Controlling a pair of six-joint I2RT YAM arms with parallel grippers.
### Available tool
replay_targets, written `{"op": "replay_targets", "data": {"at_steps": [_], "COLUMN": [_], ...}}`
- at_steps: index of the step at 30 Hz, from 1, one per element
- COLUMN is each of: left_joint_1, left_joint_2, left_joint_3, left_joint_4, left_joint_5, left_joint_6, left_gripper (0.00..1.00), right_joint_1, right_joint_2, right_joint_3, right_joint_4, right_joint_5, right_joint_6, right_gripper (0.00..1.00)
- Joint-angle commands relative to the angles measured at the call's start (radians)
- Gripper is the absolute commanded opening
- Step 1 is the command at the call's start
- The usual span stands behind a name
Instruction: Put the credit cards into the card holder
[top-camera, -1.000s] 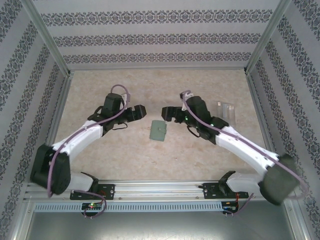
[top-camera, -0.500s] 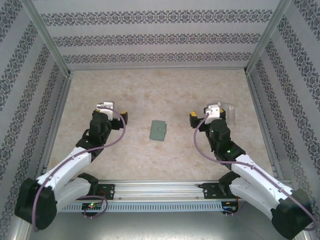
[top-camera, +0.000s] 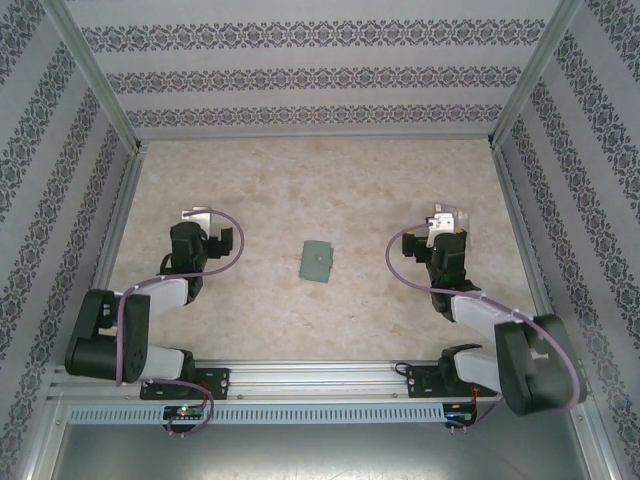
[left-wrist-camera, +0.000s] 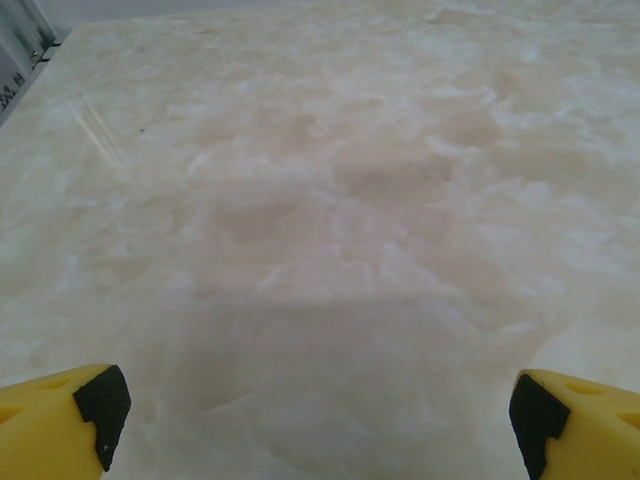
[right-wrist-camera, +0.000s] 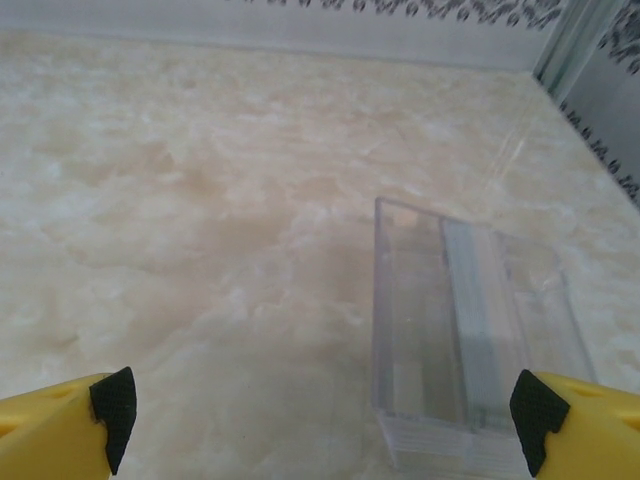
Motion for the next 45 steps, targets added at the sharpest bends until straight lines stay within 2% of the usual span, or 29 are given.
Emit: {"op": "replay_targets", "data": {"at_steps": [1,3,9,11,13,15,45], "left_joint_1": [0.047,0.064,0.069,0.068,0.065,0.056,0.045], "left_joint_2": [0.074,0.168,0.164,0.166,0.166,0.167,0.168], "left_joint_3": [-0.012,-0.005,-0.018,-0.016,-0.014,-0.008,-0.005], "left_joint_4": [0.195,0.270,0.280,0.274,0.270,0.260,0.253], "left_joint_5": [0.088,0.099,0.098,0.097,0.092,0.081,0.069], "left_joint_6": [-0.026,-0.045,-0.050,-0.047,-0.042,-0.035,-0.026], "left_gripper": [0.99,0.99,0.99,1.00,1.00,1.00,1.00], "right_joint_1": [-0.009,-0.021,-0.098,-0.100,-0.102,-0.103,-0.140], "right_joint_2": [0.058,0.094,0.300,0.265,0.287,0.272,0.279], "right_joint_3": [0.043,0.049,0.049,0.080,0.080,0.089,0.104], "right_joint_4": [0.113,0.152,0.370,0.279,0.319,0.278,0.258], "right_joint_5": [-0.060,-0.059,-0.121,-0.111,-0.106,-0.109,-0.180], "right_joint_6": [-0.038,-0.060,-0.003,-0.003,0.006,0.005,0.024], "right_gripper": [0.98,0.98,0.98,0.98,0.98,0.98,0.98]}}
